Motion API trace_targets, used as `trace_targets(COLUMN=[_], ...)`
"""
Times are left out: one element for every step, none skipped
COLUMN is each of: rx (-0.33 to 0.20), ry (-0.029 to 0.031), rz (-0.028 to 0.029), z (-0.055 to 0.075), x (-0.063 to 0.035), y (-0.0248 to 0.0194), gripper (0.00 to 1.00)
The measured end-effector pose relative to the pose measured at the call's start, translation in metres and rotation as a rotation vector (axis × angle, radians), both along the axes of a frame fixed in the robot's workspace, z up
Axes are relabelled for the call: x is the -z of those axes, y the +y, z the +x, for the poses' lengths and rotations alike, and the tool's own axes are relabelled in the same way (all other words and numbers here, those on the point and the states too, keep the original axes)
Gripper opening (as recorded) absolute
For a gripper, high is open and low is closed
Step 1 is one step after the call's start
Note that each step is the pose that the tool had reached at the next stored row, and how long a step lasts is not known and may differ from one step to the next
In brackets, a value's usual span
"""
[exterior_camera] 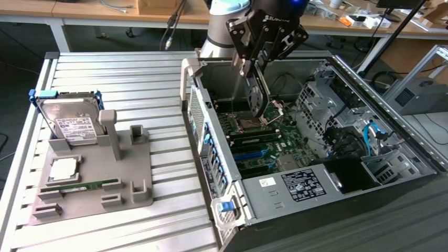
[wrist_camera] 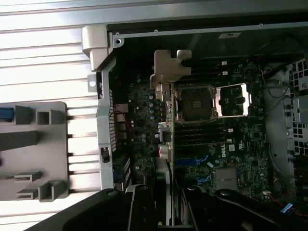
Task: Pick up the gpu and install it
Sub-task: 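Pick up the gpu and move the gpu toward the slot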
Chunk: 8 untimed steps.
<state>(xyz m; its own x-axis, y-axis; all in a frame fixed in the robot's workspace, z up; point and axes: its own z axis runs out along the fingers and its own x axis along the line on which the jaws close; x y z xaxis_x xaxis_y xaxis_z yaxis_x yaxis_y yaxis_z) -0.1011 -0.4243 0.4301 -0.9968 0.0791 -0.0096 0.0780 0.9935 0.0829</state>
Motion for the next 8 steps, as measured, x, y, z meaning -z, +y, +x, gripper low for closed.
trace_targets(rx=[0.0,0.0,0.0,0.0,0.0,0.0,0.0,0.0], ry=[0.0001,0.0001,0.0002,0.0002,0.0003,0.0004,0.0004,0.0005], rz=[0.0,0.0001,0.0,0.0,0.0,0.0,0.0,0.0], z=[0.0007,0.0016,0.0023,0.003,0.0039,0.0046,0.0054,0.0061], x=[0.0001,0.0003,0.0004,0.0006,0.0007,0.0008,0.0009,0.001], y=[0.0,0.0,0.0,0.0,0.0,0.0,0.0,0.0], gripper=[0.27,0.27,0.27,0.27,0.27,0.27,0.27,0.27])
